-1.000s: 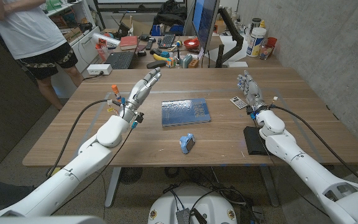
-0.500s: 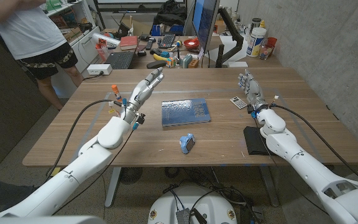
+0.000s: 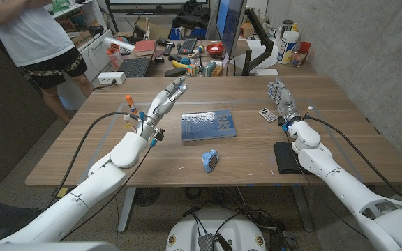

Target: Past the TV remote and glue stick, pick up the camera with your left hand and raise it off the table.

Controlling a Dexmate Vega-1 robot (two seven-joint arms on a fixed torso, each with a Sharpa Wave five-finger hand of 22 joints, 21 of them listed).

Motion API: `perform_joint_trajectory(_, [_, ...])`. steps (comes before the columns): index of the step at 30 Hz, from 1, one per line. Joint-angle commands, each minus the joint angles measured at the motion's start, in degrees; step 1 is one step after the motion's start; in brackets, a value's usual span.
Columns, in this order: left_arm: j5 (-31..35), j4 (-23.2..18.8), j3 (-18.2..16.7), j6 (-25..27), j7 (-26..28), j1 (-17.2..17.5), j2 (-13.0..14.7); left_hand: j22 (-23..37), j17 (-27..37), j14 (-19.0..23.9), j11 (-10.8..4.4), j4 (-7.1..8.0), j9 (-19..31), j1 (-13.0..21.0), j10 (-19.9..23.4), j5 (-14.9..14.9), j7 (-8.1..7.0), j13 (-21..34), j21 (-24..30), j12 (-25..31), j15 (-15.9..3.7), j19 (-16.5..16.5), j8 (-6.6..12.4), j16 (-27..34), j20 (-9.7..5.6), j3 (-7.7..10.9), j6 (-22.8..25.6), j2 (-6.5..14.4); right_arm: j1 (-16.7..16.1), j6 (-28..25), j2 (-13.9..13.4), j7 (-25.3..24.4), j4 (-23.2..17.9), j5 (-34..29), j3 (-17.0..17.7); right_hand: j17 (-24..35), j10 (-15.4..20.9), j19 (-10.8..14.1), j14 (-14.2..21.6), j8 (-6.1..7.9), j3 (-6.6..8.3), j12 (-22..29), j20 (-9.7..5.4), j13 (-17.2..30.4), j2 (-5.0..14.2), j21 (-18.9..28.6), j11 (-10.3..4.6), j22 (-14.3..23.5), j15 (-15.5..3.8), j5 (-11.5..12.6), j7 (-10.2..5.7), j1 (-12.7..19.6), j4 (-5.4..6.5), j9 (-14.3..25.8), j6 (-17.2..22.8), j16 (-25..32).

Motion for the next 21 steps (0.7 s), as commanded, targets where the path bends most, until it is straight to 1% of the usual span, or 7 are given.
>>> perform_joint_trajectory(1, [1.97,-1.57,0.13,-0.72,-0.07,0.69,0.42,0.25,0.26,0.33,0.01,-0.26,0.20,0.82,0.32,0.24,0.17,0.29,-0.06,0.43,-0.42,0.49,0.49,0.12,-3.41,0.23,0.69,0.32,0.40,0.45,0.22,0.29,0.80,0.21,0.19,0.19,0.42,0.51,0.59,0.27,-0.14,0.24,-1.44,0.29,0.17,-0.25,0.30,0.10,0.06,-0.17,-0.08,-0.03,0.00,0.23,0.52,-0.15])
perform_joint_trajectory(21, [3.46,-3.61,-0.24,0.61,-1.02,1.79,2.08,0.26,0.24,0.55,0.04,-0.84,0.20,2.10,0.49,0.30,0.19,0.30,-0.14,0.40,-0.43,0.63,0.39,0.10,-3.35,0.55,0.79,0.85,0.62,1.26,0.87,-0.46,1.22,0.15,0.40,0.22,0.23,0.51,0.57,0.02,-0.23,0.13,-1.34,0.30,0.34,-0.84,0.30,0.12,0.05,-0.21,0.13,-0.17,0.03,0.23,-0.22,-0.18])
